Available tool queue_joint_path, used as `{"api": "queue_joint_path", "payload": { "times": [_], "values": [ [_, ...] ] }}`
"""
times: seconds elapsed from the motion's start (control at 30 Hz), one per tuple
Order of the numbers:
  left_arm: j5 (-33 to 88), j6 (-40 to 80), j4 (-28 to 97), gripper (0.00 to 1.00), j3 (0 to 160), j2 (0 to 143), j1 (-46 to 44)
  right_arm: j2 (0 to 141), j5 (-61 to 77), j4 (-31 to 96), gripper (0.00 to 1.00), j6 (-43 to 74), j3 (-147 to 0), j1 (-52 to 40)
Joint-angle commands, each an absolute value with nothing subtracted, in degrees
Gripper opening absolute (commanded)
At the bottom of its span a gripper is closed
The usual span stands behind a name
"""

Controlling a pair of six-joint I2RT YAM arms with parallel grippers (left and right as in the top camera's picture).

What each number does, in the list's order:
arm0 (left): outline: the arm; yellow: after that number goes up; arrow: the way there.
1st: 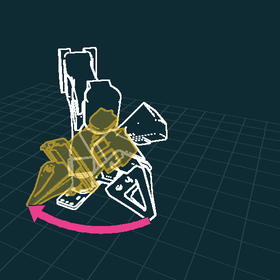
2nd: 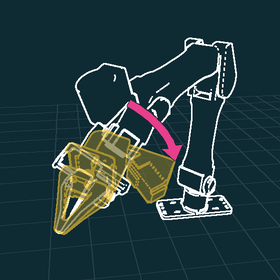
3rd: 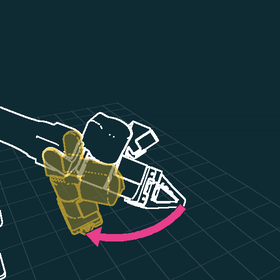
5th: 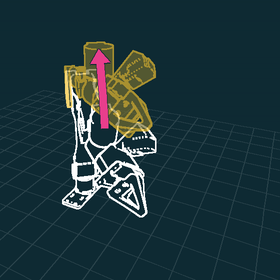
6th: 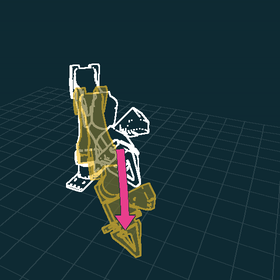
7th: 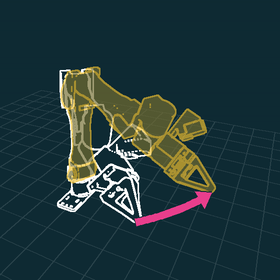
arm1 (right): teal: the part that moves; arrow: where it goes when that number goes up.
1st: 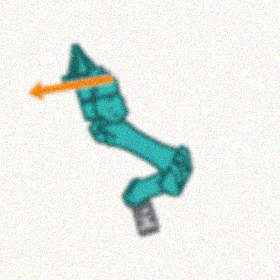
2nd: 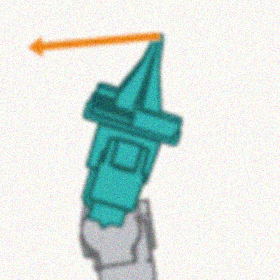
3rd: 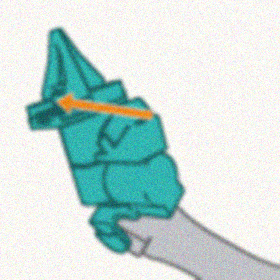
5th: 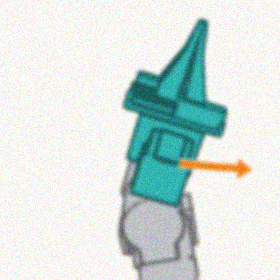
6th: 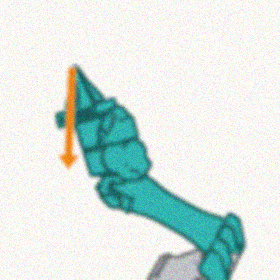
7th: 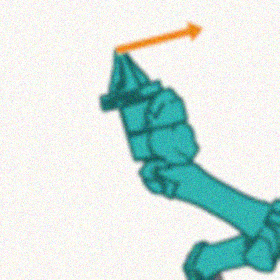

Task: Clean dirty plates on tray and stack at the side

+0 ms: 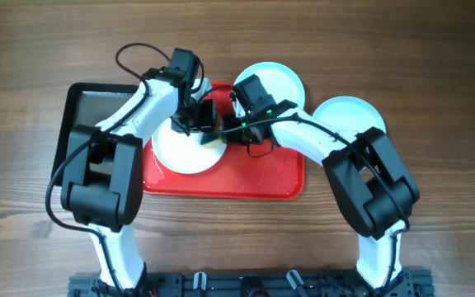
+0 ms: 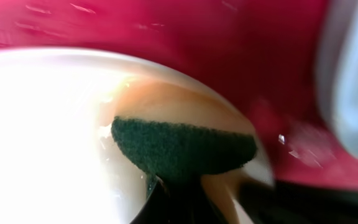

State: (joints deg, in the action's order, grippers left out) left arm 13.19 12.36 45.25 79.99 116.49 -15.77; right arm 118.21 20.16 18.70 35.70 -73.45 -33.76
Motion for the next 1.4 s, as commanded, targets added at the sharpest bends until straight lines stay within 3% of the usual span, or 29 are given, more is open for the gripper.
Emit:
{"api": "queue_joint_path", "payload": {
  "times": [0.0, 0.13, 0.3, 0.47, 0.67, 1.03, 1.17, 1.37],
  "values": [
    [-10.6, 21.0, 46.0, 0.04, 79.8, 117.4, -13.5, 119.4, 21.1, 19.1, 0.04, 34.9, -73.6, -34.4],
    [-19.4, 27.0, 50.5, 0.04, 79.9, 117.4, -9.7, 119.4, 21.1, 19.1, 0.04, 34.9, -73.6, -34.4],
    [-17.2, 28.1, 60.3, 0.04, 79.8, 117.4, -6.0, 119.4, 21.1, 19.1, 0.04, 34.9, -73.6, -34.4],
    [-0.5, 17.2, 65.8, 0.04, 79.8, 117.4, -6.8, 119.4, 21.1, 19.3, 0.04, 34.9, -73.6, -34.4],
    [32.2, -6.7, 66.6, 0.04, 79.9, 117.4, -7.3, 119.4, 21.9, 19.3, 0.04, 34.9, -73.7, -34.4],
    [24.4, 2.1, 70.8, 0.04, 96.8, 117.4, -1.7, 117.3, 22.9, 22.4, 0.04, 34.5, -73.7, -34.4],
    [20.4, 3.8, 70.2, 0.04, 98.9, 117.4, -3.0, 112.9, 16.8, 27.4, 0.04, 32.7, -73.7, -34.4],
    [8.9, 16.5, 68.7, 0.04, 98.9, 117.4, -4.4, 103.9, 3.0, 36.0, 0.04, 28.4, -73.7, -34.4]
  ]
}}
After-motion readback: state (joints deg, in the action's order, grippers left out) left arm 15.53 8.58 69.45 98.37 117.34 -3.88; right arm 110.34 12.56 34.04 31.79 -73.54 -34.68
